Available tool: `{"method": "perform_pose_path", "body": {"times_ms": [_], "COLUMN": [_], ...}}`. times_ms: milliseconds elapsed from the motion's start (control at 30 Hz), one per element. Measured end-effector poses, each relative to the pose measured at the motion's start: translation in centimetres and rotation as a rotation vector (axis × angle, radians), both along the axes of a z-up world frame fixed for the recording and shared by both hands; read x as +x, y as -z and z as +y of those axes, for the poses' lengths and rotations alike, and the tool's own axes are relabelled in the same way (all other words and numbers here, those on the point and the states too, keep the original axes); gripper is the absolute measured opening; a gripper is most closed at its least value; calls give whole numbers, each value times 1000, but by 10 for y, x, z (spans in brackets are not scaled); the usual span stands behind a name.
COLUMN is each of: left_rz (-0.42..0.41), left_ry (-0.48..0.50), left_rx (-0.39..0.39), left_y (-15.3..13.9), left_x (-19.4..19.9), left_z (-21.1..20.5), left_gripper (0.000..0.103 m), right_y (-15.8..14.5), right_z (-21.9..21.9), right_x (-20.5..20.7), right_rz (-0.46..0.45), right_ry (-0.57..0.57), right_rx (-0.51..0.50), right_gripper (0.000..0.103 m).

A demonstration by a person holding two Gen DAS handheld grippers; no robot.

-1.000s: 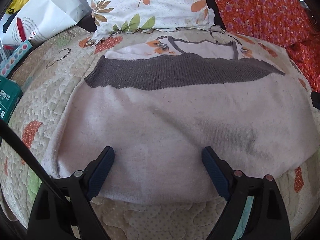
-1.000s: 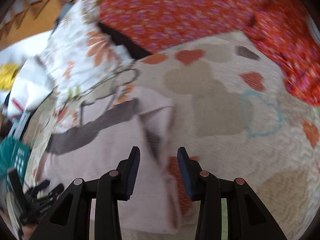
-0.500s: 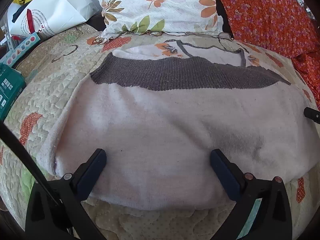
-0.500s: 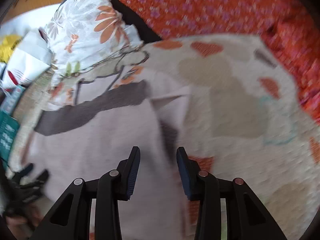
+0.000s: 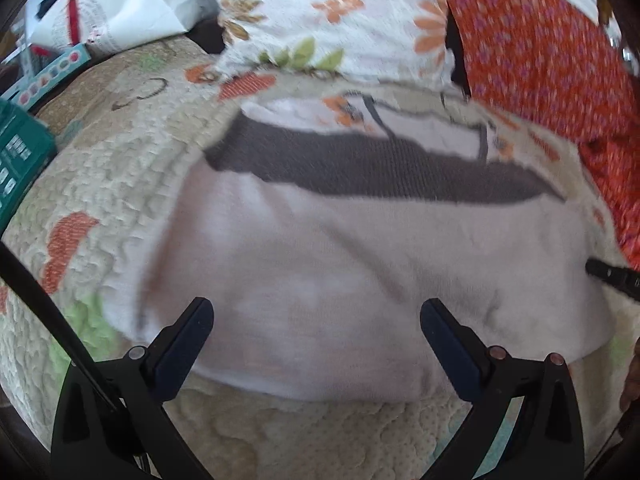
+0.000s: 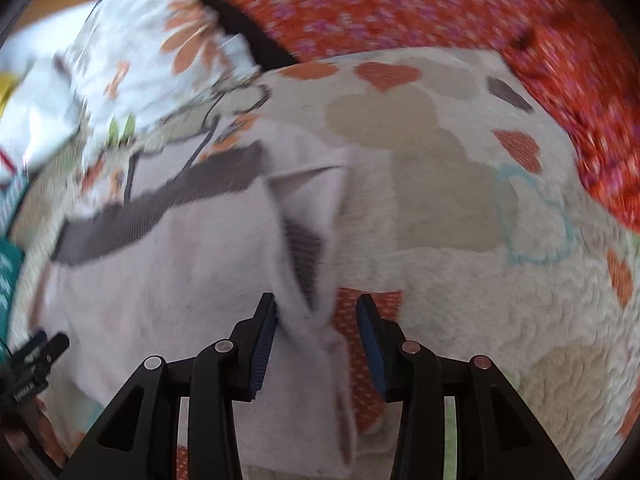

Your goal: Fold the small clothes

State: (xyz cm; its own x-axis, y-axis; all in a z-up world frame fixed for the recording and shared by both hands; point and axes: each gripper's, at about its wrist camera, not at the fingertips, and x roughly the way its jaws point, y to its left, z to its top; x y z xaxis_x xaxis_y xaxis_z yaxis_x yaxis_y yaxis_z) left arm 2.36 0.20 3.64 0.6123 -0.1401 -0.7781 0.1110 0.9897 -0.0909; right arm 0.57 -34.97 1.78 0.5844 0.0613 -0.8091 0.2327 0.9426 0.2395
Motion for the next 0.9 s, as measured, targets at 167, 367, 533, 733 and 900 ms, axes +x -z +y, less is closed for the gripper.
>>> {"method": "perform_pose_path", "body": {"times_ms": [167, 367, 533, 733, 900], "left_rz": [-20, 25, 28, 5, 4], "left_ry": [-82, -162, -179, -173, -158], "left_rx": [-39, -89, -82, -113, -104], "left_y": [-13, -6, -3, -13, -14], "left_x": [1, -3, -8, -7, -5], "left_z": [40, 76, 82, 79, 72], "left_gripper": [103, 103, 103, 103, 103], "right_y": [-16, -24, 2, -5, 10], "right_z": [-17, -3, 10, -10, -6], "right_x": [-17, -5, 22, 3, 0], "right_rz": [-95, -162, -97, -112, -26], "right_ry": [47, -1, -51, -5, 9], "right_rx": [85, 74, 95, 193, 171], "right_gripper": [45, 46, 26, 8, 8]}}
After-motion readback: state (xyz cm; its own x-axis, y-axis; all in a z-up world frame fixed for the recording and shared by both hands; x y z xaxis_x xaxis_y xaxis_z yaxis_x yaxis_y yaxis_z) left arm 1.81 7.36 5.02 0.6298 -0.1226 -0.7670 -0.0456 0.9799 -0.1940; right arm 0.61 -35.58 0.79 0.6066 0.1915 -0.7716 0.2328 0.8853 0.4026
